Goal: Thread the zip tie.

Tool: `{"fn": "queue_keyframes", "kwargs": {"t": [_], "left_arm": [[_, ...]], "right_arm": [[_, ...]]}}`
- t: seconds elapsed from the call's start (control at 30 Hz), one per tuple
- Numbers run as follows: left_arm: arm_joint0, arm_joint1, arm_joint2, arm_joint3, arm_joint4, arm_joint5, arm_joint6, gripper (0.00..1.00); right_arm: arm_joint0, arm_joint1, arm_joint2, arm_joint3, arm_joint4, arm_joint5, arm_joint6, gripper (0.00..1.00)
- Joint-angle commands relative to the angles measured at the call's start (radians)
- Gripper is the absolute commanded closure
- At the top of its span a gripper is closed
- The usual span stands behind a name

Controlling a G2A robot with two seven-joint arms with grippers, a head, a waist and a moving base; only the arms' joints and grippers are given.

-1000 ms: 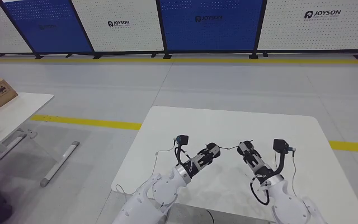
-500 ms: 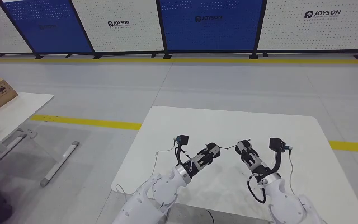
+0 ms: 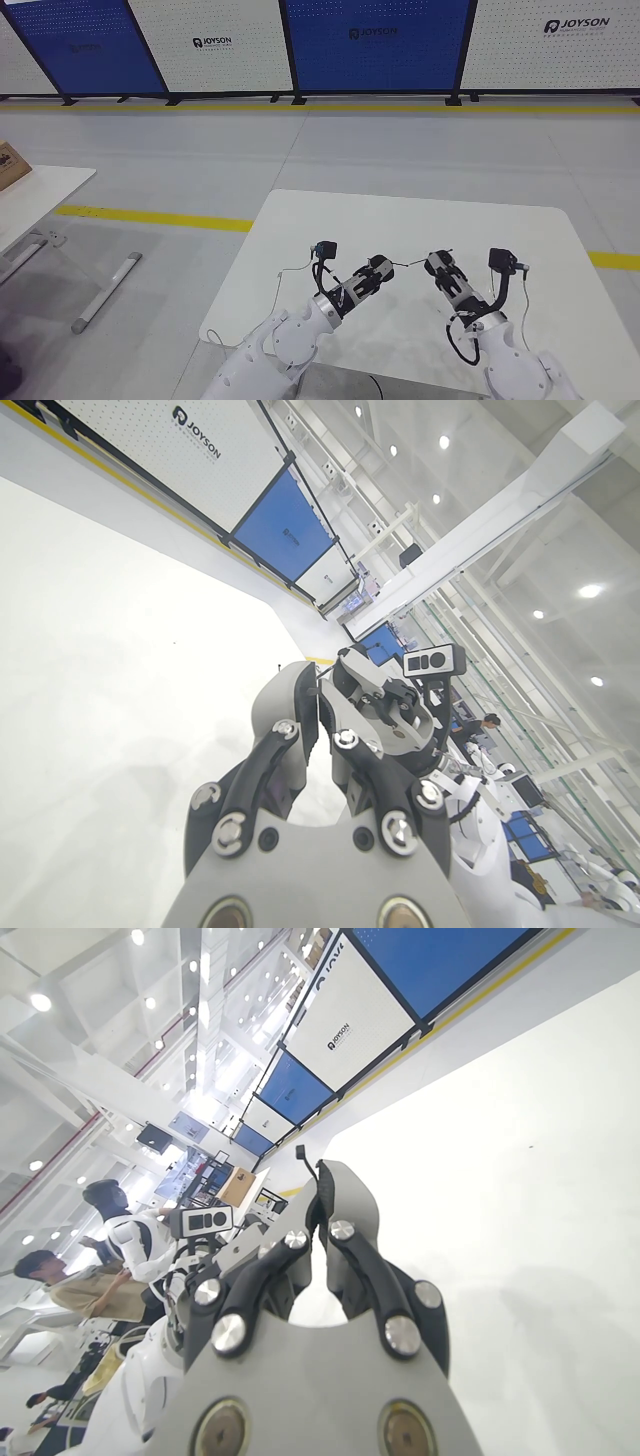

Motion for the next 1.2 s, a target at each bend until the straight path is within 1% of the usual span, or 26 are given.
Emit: {"fn": "queue_keyframes", "kwargs": {"t": [0.0, 0.2, 0.43, 0.63, 0.87, 1.03, 1.17], "left_arm": [[0.000, 0.000, 0.000, 0.000, 0.000, 0.000, 0.000, 1.00], [0.000, 0.000, 0.000, 0.000, 0.000, 0.000, 0.000, 1.00], [0.000, 0.000, 0.000, 0.000, 0.000, 0.000, 0.000, 1.00], [0.000, 0.000, 0.000, 0.000, 0.000, 0.000, 0.000, 1.00], [0.000, 0.000, 0.000, 0.000, 0.000, 0.000, 0.000, 1.00], [0.000, 0.000, 0.000, 0.000, 0.000, 0.000, 0.000, 1.00], [0.000, 0.000, 0.000, 0.001, -0.001, 0.002, 0.001, 1.00]], "right_arm": [[-0.002, -0.001, -0.003, -0.002, -0.006, 0.002, 0.005, 1.00], [0.002, -0.003, -0.013, 0.004, -0.022, 0.010, 0.007, 1.00], [0.005, -0.007, -0.020, 0.004, -0.025, 0.007, 0.005, 1.00], [0.012, -0.012, -0.033, 0.016, 0.039, -0.009, 0.038, 1.00], [0.025, -0.020, -0.056, 0.043, 0.019, 0.002, 0.002, 1.00], [0.023, -0.021, -0.052, 0.045, 0.011, -0.001, -0.008, 1.00], [0.015, -0.020, -0.028, 0.028, 0.027, -0.009, -0.012, 1.00]]}}
